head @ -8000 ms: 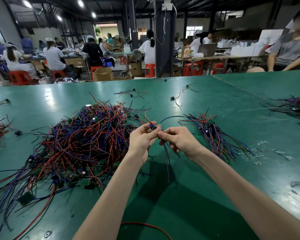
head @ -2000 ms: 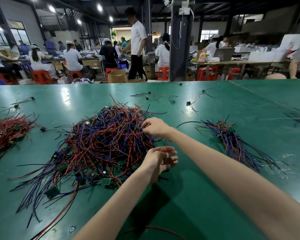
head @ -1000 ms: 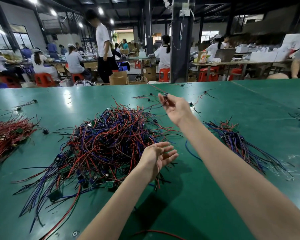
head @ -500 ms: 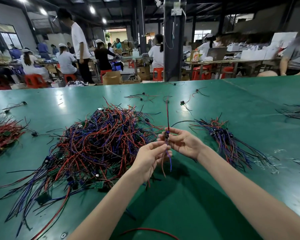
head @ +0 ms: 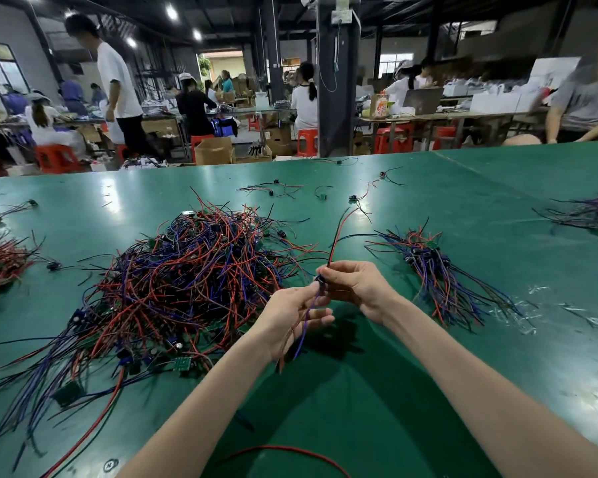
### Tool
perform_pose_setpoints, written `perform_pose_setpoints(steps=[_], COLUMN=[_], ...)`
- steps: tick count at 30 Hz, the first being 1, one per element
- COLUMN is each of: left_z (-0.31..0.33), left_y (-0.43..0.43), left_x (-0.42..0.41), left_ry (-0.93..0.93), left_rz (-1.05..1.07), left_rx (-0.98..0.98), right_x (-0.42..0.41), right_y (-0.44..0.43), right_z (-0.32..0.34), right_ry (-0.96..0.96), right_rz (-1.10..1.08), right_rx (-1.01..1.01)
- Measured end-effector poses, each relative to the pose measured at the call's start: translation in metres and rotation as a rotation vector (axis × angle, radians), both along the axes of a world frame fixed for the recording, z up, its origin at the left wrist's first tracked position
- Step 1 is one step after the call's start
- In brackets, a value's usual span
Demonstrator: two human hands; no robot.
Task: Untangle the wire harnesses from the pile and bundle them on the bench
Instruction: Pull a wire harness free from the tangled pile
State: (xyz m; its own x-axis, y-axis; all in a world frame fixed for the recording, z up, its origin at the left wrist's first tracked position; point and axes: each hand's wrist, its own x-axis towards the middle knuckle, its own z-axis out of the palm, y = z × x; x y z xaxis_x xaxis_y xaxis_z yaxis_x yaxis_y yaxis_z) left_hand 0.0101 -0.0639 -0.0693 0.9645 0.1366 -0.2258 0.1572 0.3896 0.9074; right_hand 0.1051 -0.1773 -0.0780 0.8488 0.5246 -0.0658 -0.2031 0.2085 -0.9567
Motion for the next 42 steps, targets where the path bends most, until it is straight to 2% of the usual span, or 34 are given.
perform_pose_setpoints(steps=[5, 8, 18, 28, 37, 42], left_z=[-0.004, -0.006, -0.006, -0.005, -0.005, -0.004], left_y=[0.001, 0.000, -0.005, -0.005, -0.001, -0.009], left_x=[0.001, -0.001, -0.005, -0.004, 0.001, 0.004], left_ry=[0.026, 0.026, -0.021, 0.044, -0.017, -0.020], left_rz=[-0.016, 0.018, -0.026, -0.116, -0.176, -0.102], left_rx=[0.214, 0.277, 0.253, 0.280, 0.356, 0.346], right_x=[-0.009, -0.011, 0.000, 0.028, 0.032, 0.033], right_y=[0.007, 0.011, 0.005, -0.017, -0.021, -0.021], right_z=[-0.001, 0.001, 0.009, 0.004, 0.004, 0.004], right_ry=[-0.226, -0.155, 0.240, 0.226, 0.216, 0.213], right_rz=[-0.059, -0.078, -0.124, -0.438, -0.476, -0.446], right_rx=[-0.168, -0.125, -0.057, 0.082, 0.173, 0.167])
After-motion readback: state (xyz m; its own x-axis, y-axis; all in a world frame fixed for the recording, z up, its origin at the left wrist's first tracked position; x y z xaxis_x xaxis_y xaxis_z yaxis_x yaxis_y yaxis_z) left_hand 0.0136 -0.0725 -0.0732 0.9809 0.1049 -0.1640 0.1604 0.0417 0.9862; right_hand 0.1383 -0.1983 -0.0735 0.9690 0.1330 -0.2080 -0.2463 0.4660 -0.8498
